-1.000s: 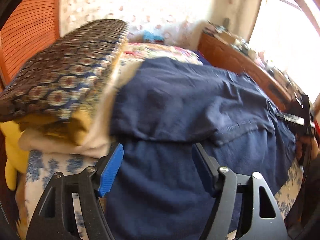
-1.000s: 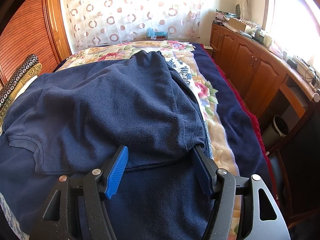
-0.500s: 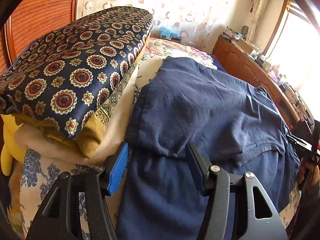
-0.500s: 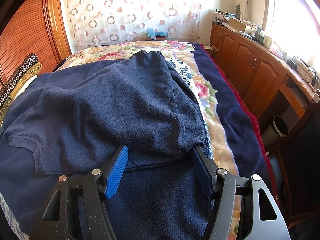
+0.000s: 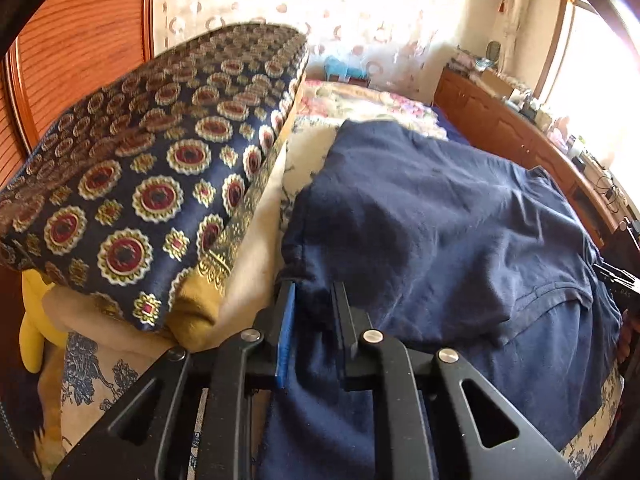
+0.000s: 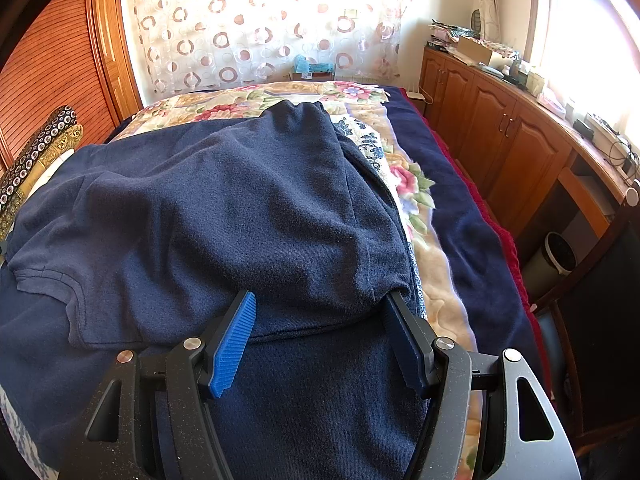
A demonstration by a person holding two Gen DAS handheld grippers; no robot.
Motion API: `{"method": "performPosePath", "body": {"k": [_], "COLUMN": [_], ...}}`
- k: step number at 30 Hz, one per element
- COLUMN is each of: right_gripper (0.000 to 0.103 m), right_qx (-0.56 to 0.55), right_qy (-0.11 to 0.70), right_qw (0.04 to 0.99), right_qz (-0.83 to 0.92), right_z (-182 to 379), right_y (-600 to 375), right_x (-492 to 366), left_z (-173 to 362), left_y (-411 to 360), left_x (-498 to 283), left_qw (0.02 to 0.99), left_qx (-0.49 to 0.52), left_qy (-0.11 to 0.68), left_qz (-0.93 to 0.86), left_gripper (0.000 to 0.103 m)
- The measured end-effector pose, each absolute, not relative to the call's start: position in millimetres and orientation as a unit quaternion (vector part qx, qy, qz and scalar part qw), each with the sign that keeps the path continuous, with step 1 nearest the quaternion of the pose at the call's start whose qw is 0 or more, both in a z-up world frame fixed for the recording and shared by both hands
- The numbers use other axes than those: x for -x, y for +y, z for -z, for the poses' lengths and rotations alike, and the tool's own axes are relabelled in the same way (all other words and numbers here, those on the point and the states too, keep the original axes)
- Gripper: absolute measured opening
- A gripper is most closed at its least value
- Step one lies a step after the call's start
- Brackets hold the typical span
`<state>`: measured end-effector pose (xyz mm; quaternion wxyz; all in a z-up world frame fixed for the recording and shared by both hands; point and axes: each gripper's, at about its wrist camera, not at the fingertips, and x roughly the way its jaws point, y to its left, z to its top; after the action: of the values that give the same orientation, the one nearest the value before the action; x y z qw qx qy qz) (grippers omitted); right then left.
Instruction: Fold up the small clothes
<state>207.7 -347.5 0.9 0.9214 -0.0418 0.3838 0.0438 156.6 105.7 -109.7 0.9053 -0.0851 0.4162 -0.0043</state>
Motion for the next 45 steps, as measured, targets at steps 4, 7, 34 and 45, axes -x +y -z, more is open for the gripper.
{"method": "performPosePath", "body": {"k": [4,7,34,45], "right_gripper": [0.067,0.067,0.03,0.004], "right_qx": [0.042,0.042,0.027,0.056], "right_qy": [0.384,0.384,0.378,0.319], "right_qw": [0.921,0.921,0.924,0.942], "right_qz": [-0.044,-0.044,-0.048,-0.093], "right_z": [-1,-1,-6,-45], "right_y": [-348,-348,-356,-346], "right_x": [-207,-207,-209,-178], "left_z": [112,113,74,31], "left_y": [104,97,81,86], "left_x": [-155,-155,-138,-111], "left_qw": [0.903,0.904,0.937,0.954], "left_qx": [0.085,0.071,0.057,0.07], "left_qy": [0.42,0.42,0.341,0.284], "left_qz": [0.014,0.019,0.039,0.063], "left_gripper": [0.038,0.043,0.009,0.008]}}
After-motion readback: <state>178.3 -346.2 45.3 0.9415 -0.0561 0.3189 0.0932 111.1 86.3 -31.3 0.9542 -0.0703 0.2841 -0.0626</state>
